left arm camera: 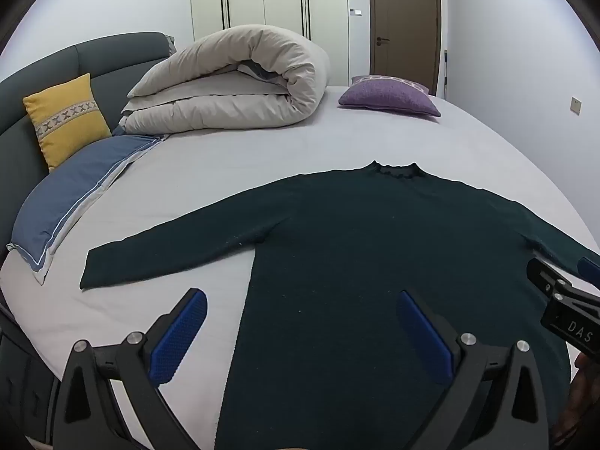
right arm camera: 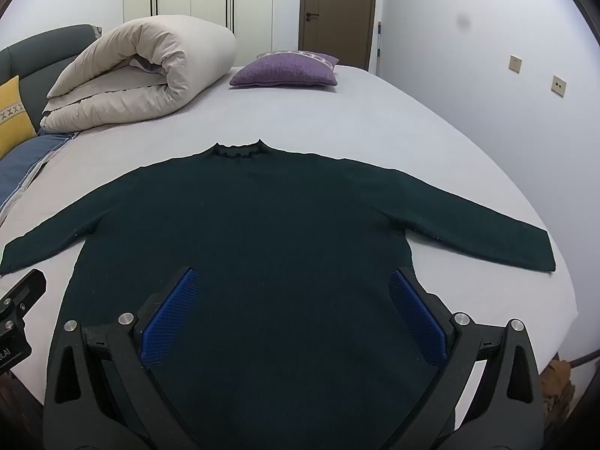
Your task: Fold small clothes
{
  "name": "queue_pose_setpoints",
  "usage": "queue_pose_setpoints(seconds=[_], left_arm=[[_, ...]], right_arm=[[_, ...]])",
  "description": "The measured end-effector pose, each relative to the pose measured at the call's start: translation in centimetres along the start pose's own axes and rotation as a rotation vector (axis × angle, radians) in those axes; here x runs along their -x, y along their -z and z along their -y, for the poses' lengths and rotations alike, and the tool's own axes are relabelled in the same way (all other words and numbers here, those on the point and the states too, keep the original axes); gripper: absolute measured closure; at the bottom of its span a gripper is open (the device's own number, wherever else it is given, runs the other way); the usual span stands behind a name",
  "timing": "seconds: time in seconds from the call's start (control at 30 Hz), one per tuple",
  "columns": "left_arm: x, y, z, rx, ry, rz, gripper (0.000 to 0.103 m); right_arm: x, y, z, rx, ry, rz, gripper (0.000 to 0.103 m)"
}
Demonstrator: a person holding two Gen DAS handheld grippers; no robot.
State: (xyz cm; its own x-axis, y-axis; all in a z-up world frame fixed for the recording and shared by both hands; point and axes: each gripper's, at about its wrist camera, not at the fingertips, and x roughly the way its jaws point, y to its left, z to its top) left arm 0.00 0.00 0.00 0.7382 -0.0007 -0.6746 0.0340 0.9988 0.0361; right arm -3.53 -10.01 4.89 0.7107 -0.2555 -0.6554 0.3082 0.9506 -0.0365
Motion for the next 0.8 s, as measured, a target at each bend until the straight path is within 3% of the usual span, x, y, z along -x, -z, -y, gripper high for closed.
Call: queue_pose_setpoints(seconds=[0.8], left_arm=[[-0.06, 0.1, -0.17, -0.006, -0.007, 0.003, 0.0]], right_arm=[[0.21, -0.09, 0.0, 0.004, 0.004, -0.007, 0.0]])
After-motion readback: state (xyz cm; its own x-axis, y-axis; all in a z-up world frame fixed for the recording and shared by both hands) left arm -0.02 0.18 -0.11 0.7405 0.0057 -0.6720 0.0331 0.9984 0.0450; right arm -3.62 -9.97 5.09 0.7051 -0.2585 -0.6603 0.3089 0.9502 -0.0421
